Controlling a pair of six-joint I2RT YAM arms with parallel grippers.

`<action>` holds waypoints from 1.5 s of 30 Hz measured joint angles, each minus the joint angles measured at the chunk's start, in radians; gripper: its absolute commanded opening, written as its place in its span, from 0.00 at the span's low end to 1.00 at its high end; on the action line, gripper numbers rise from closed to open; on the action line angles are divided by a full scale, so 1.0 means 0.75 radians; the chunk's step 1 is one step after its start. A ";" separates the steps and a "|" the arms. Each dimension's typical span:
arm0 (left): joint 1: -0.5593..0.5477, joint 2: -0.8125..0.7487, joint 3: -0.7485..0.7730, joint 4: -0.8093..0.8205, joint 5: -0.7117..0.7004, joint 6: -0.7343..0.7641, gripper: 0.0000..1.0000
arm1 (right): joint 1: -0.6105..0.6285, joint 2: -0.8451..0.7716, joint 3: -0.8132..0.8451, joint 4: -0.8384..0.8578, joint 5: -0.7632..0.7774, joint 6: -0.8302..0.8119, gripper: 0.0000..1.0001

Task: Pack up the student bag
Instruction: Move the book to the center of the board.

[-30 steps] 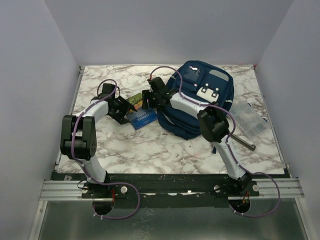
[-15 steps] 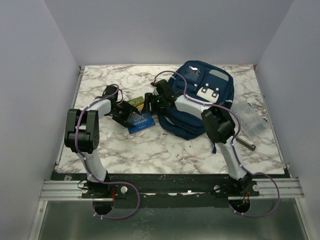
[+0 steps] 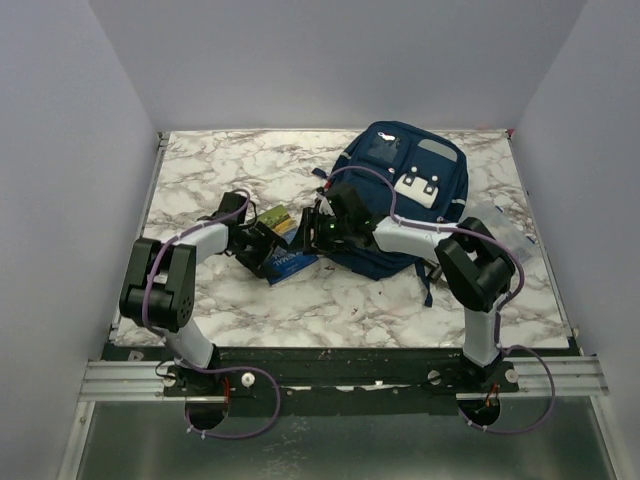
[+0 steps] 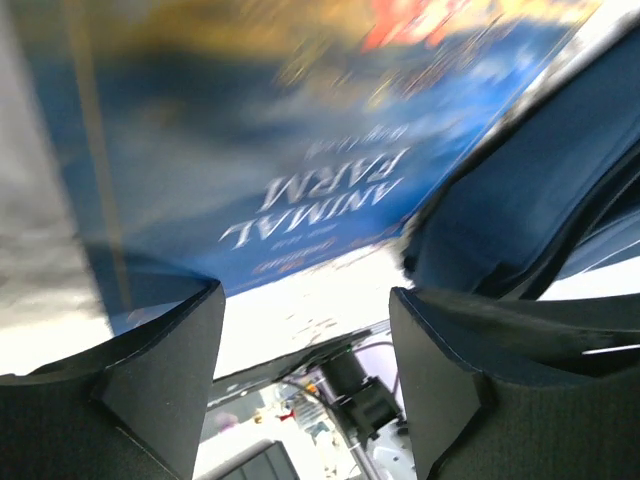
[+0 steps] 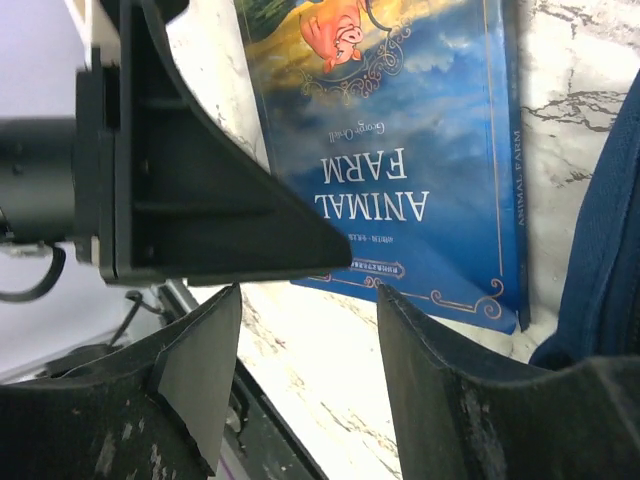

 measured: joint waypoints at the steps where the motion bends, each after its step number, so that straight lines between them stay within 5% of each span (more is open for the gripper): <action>1: -0.007 -0.048 -0.052 0.004 -0.004 0.006 0.70 | 0.009 -0.018 0.000 -0.031 0.032 -0.024 0.60; 8: 0.013 -0.274 -0.148 -0.040 -0.054 0.185 0.78 | 0.071 -0.054 0.027 -0.136 0.235 -0.219 0.63; 15: 0.230 -0.548 -0.123 -0.019 -0.102 0.405 0.81 | 0.091 0.181 0.319 -0.191 0.418 -0.402 0.63; 23: 0.369 -0.478 -0.028 0.018 -0.074 0.476 0.79 | 0.168 0.327 0.493 -0.234 0.652 -0.616 0.63; 32: 0.369 -0.463 -0.079 0.022 -0.004 0.533 0.78 | 0.350 0.137 0.101 -0.018 0.832 -0.746 0.59; 40: 0.234 -0.589 -0.218 0.004 0.001 0.579 0.77 | 0.416 -0.198 -0.380 0.162 0.569 -0.480 0.59; 45: 0.110 -0.639 -0.273 -0.010 -0.006 0.607 0.77 | 0.437 -0.349 -0.459 -0.013 0.531 -0.273 0.63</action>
